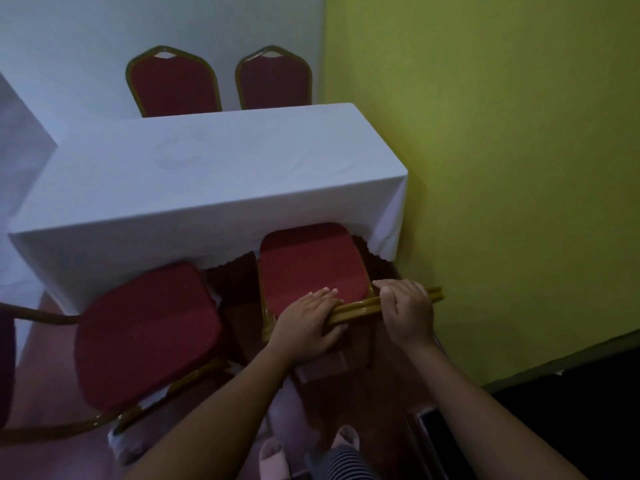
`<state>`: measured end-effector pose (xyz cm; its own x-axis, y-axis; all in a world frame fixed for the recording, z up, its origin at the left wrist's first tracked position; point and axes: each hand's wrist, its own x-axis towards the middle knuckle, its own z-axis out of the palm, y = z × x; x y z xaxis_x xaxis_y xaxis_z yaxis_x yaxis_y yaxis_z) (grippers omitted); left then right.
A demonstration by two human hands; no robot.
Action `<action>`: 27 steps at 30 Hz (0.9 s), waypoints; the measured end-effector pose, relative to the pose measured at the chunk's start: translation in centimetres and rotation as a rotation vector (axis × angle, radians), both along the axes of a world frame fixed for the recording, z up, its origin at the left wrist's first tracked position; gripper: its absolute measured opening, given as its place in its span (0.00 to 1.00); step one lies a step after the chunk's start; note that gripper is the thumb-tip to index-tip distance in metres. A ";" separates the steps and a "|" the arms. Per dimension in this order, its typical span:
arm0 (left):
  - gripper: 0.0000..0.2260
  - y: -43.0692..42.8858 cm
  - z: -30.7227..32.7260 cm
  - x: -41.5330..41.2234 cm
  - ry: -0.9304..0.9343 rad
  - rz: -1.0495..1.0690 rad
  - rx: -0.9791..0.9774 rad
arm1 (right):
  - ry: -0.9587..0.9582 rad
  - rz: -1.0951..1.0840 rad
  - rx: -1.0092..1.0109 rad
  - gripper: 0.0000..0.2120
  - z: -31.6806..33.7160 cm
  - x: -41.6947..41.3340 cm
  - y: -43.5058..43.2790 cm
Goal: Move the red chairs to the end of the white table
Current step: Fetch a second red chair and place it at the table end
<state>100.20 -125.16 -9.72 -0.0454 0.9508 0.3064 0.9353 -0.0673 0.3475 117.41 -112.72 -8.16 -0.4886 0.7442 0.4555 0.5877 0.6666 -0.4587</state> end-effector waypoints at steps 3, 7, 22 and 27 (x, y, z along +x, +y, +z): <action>0.20 0.5 -0.1 0.1 0.002 0.015 0.030 | -0.044 0.070 0.024 0.23 -0.2 0.9 1.7; 0.20 0.3 -0.3 -0.4 0.068 0.065 0.052 | -0.008 0.085 0.058 0.23 -0.7 0.9 2.6; 0.25 1.7 -0.9 -3.0 0.163 0.305 0.063 | -0.019 0.246 0.032 0.22 -0.2 -1.9 4.2; 0.22 1.8 -1.3 -2.6 0.153 0.320 0.048 | 0.019 0.301 0.063 0.22 -0.6 -1.3 4.9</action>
<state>97.59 -123.32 -11.02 -0.2885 0.8801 0.3770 0.9526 0.2244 0.2052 116.06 -107.79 -8.74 -0.6738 0.5373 0.5072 0.3511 0.8368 -0.4201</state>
